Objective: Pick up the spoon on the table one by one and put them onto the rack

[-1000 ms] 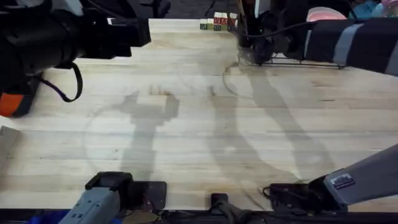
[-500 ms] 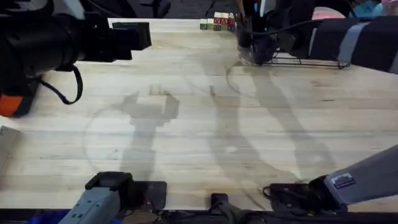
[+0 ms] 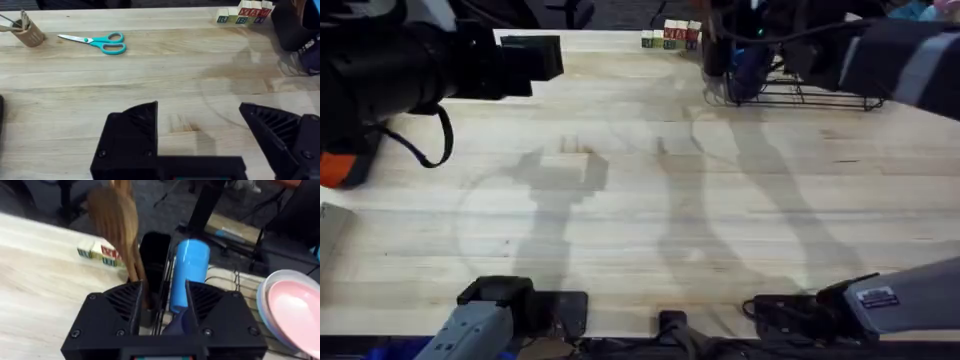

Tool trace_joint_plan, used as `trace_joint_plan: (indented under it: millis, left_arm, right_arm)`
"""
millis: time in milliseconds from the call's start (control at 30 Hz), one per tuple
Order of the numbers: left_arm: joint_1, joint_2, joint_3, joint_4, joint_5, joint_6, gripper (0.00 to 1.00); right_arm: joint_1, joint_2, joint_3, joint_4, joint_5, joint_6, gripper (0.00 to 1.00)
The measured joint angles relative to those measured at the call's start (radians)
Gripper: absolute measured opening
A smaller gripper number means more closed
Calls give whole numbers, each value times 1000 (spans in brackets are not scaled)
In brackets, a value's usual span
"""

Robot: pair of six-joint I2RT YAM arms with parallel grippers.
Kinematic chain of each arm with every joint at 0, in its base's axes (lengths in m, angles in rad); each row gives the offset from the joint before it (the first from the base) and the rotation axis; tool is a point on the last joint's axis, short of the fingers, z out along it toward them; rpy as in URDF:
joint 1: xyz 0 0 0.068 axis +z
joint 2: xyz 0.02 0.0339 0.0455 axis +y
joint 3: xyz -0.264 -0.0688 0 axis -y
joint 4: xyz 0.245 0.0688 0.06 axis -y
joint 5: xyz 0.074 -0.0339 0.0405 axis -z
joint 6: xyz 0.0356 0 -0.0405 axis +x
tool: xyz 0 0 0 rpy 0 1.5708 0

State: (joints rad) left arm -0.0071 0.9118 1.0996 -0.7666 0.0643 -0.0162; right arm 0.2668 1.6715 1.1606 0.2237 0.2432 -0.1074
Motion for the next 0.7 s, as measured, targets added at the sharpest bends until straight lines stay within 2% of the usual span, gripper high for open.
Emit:
trace_joint_plan:
  millis: [200, 467, 667, 700]
  left_arm:
    - [0, 0, 0, 0, 0, 0, 993]
    - [0, 0, 0, 0, 0, 0, 993]
    - [0, 0, 0, 15, 0, 0, 993]
    - [0, 0, 0, 23, 0, 0, 993]
  right_arm:
    - [0, -81, 0, -18, 0, 3, 531]
    - [0, -256, 0, -243, 0, 4, 602]
    - [0, -401, 0, -439, 0, 7, 865]
    - [0, -483, 0, -533, 0, 7, 989]
